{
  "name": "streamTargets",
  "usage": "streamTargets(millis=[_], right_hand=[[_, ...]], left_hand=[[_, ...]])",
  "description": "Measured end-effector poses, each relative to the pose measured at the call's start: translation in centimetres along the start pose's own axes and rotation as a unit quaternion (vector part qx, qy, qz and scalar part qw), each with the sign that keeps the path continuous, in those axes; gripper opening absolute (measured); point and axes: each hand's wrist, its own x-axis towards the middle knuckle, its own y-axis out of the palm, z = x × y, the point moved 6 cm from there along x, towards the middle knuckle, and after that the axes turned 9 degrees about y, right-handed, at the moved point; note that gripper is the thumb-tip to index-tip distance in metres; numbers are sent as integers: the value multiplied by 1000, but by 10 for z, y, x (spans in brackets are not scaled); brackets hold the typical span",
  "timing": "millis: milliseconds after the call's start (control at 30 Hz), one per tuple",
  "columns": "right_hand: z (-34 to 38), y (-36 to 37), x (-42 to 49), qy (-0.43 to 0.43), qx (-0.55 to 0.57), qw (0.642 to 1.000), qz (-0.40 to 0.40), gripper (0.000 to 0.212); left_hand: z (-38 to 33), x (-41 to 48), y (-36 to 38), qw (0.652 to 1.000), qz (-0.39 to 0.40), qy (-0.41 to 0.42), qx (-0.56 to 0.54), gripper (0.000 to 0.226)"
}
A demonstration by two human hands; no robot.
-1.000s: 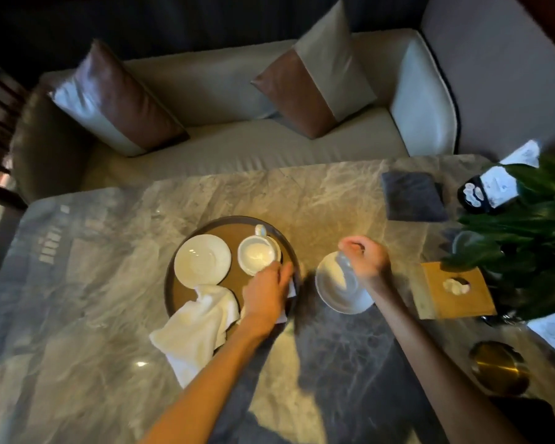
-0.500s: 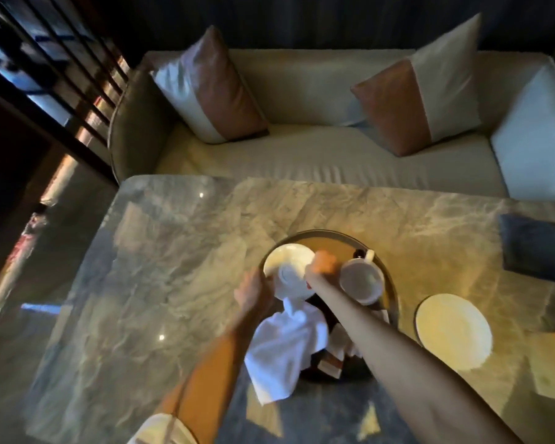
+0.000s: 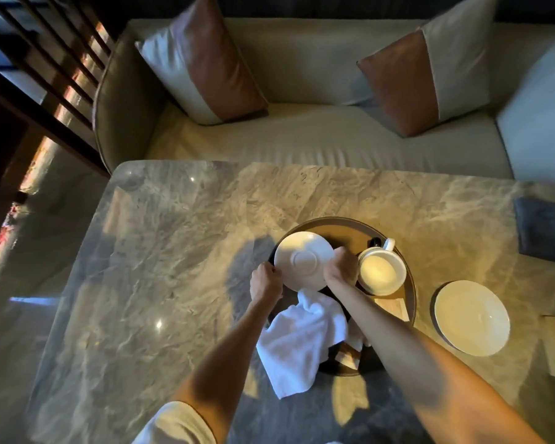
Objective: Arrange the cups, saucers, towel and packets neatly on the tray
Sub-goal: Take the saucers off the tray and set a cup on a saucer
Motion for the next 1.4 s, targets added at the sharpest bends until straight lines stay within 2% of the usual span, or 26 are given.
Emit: streamTargets(millis=[200,333,500,600,700,767,900,1100,1300,1400], right_hand=[[20,-21,-15,-30,129,991,8,27],[30,-46,-28,-58,229,969,72,22],[-9,-98,-56,-113,295,942,116,24],[-58,-122,-63,-102,324,929,146,23],[-119,-139,-63,-62,360,916,168,20],[-163,-150,-61,-42,372,913,160,19],[-249,-161,-55,-12,373,917,139,21],[-366,-161,-41,70,371,922,89,21],[-434,-149,-27,136,352,922,92,24],[-444,-148,-18,138,332,928,98,26]], left_hand=[[-20,-7,-41,995,-51,53,-70,25],[-36,-27,-72,985,-84,70,-133,7],[-52,-87,-75,979,-56,102,-166,10],[-60,-126,-47,979,-19,115,-166,26],[-65,-159,-6,981,19,114,-153,17],[-69,-181,25,980,36,113,-160,14],[-72,-221,90,978,68,129,-148,28],[-69,-261,187,977,152,119,-87,27],[-59,-278,251,978,185,94,4,7],[-54,-280,269,977,192,86,44,11]])
